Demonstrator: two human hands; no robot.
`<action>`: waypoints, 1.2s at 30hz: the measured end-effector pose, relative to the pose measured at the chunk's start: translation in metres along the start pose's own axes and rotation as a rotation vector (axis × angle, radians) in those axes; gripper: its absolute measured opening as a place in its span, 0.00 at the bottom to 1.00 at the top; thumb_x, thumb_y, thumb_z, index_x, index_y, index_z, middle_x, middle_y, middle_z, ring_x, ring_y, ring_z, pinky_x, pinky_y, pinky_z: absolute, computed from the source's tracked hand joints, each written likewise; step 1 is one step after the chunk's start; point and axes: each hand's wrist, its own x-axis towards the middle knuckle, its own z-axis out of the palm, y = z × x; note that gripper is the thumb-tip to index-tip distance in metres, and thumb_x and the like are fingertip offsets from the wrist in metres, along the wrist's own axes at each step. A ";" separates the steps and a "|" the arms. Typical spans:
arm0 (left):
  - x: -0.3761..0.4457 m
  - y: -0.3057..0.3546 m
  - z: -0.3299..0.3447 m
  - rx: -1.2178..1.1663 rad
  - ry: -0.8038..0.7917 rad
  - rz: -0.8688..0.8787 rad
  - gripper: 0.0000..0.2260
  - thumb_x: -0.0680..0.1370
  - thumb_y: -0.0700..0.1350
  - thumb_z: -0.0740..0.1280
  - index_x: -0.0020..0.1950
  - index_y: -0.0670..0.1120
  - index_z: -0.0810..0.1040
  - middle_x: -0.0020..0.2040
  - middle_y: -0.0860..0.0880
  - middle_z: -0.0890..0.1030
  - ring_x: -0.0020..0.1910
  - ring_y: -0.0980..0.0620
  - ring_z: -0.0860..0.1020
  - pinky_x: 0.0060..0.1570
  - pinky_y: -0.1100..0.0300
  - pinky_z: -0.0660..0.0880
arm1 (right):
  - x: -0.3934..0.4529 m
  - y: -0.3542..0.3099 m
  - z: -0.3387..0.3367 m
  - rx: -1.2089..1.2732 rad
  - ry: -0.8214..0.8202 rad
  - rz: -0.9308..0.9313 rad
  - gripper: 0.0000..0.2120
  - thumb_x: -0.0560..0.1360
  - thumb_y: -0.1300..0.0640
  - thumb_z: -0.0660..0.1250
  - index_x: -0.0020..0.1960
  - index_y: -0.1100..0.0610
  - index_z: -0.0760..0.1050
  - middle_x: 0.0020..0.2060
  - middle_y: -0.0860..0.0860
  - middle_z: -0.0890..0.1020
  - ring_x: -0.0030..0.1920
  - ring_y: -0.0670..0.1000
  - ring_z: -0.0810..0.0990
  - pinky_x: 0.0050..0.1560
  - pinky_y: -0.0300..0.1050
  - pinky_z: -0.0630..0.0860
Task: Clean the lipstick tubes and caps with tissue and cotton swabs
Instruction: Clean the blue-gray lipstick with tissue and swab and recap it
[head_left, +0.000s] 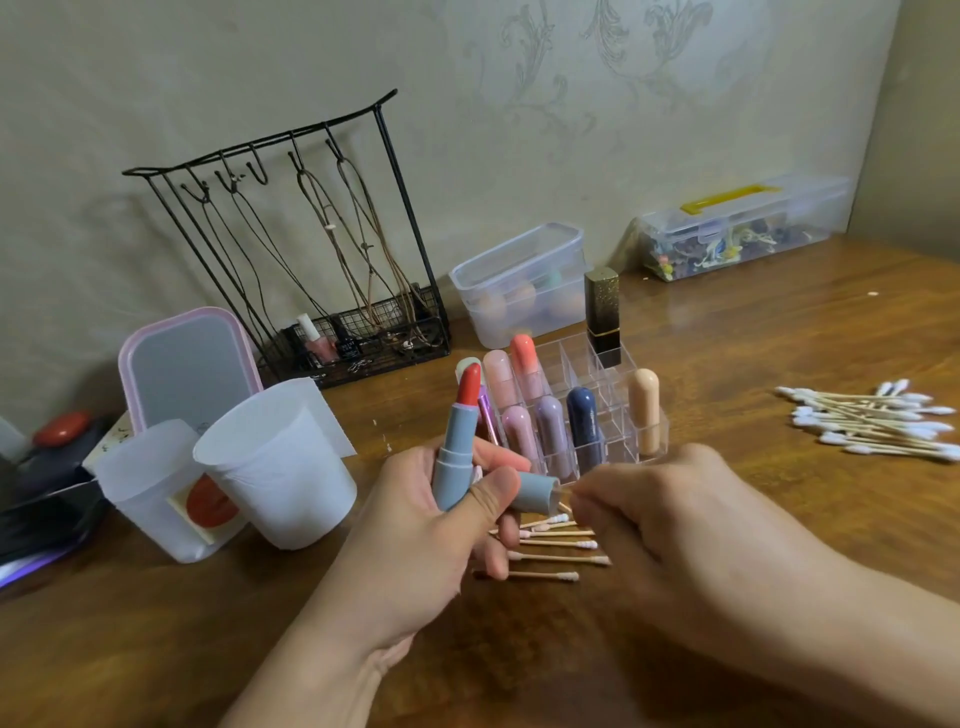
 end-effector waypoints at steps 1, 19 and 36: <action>0.000 0.000 0.001 0.007 0.011 0.003 0.07 0.70 0.52 0.69 0.45 0.52 0.81 0.34 0.46 0.81 0.29 0.49 0.77 0.34 0.58 0.75 | 0.000 0.000 0.003 -0.017 -0.047 -0.014 0.15 0.78 0.52 0.60 0.33 0.48 0.65 0.26 0.45 0.70 0.26 0.48 0.70 0.26 0.39 0.67; 0.000 0.001 0.007 0.129 0.072 0.037 0.04 0.75 0.46 0.69 0.49 0.52 0.79 0.32 0.51 0.81 0.29 0.53 0.80 0.34 0.63 0.77 | 0.004 0.008 0.007 0.103 0.004 0.015 0.13 0.78 0.56 0.66 0.35 0.50 0.74 0.24 0.42 0.70 0.28 0.44 0.73 0.29 0.32 0.68; 0.004 0.003 -0.008 -0.045 0.092 0.041 0.07 0.71 0.47 0.69 0.48 0.48 0.81 0.36 0.48 0.82 0.31 0.51 0.78 0.30 0.61 0.75 | 0.011 0.011 -0.019 0.412 -0.185 0.102 0.14 0.79 0.58 0.65 0.35 0.51 0.76 0.26 0.44 0.74 0.29 0.42 0.70 0.31 0.33 0.64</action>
